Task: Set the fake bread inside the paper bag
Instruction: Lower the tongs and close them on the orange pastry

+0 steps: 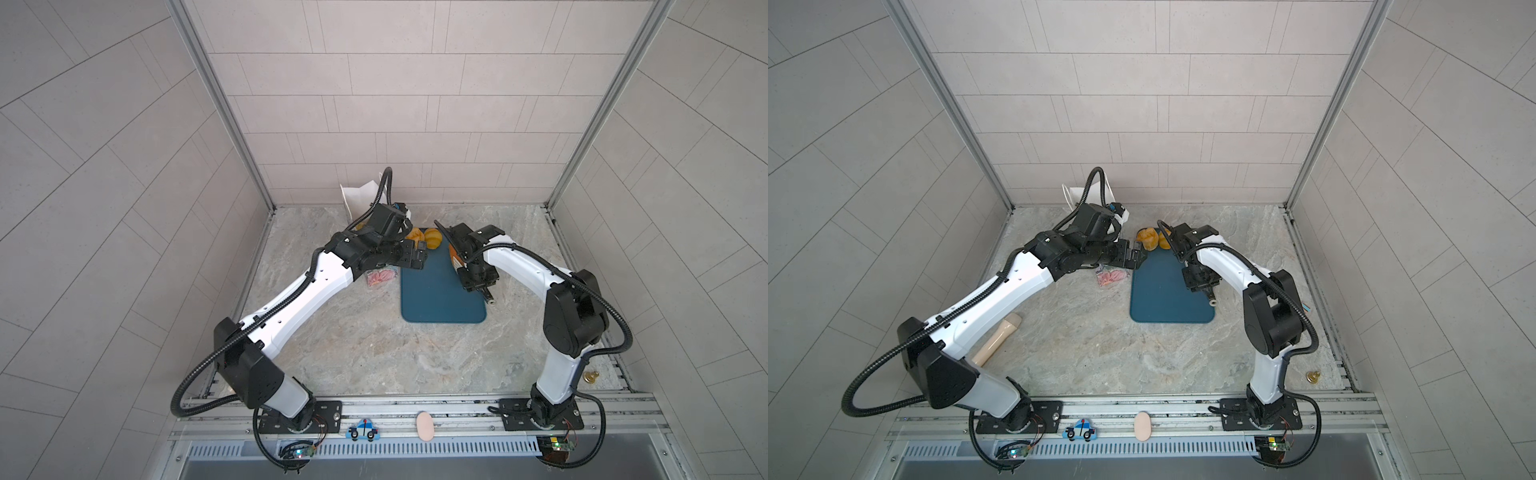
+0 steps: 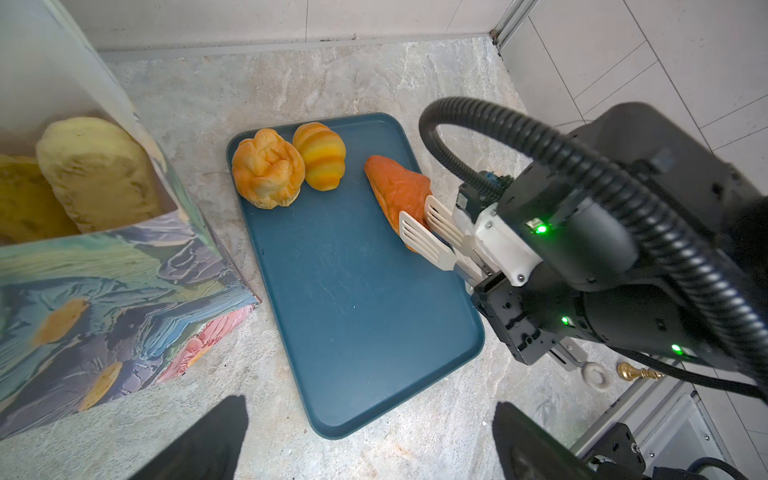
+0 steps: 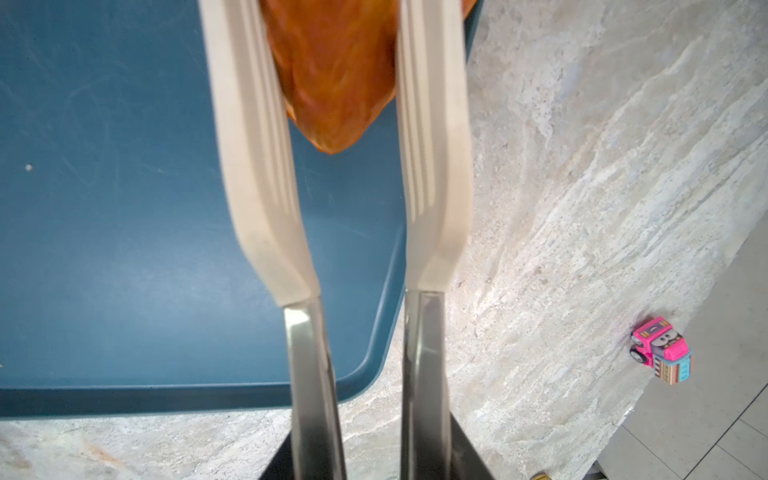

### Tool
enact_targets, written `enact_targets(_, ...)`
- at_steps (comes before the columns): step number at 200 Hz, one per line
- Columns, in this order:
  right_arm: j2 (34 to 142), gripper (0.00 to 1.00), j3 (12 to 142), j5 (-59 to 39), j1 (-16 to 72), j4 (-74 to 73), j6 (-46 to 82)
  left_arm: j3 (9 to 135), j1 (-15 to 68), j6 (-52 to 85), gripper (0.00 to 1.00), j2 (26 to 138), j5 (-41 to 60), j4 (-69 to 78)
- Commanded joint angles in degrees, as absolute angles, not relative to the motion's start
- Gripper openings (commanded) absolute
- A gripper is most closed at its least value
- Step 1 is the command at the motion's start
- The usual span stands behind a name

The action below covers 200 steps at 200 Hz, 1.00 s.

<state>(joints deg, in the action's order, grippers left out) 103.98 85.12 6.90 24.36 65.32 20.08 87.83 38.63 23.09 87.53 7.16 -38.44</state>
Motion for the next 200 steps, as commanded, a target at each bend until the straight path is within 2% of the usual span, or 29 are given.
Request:
enact_targets(1,101.78,0.46,84.64,8.20,24.52,66.88,16.97,86.94,38.52,23.59,1.00,85.64,5.89,-37.33)
enact_targets(34,101.52,0.54,85.02,9.86,24.44,66.80,17.95,86.53,38.50,23.91,1.00,85.12,5.50,-37.10)
enact_targets(68,101.58,0.59,86.28,10.25,24.87,65.63,21.57,85.61,38.50,23.82,1.00,83.89,4.57,-37.66)
enact_targets(176,110.05,0.61,92.46,12.80,26.01,66.34,26.13,84.20,38.50,22.79,1.00,82.05,2.73,-38.46)
enact_targets(200,112.63,0.58,94.17,13.03,26.01,67.68,25.55,84.37,38.50,22.69,1.00,82.00,2.55,-38.48)
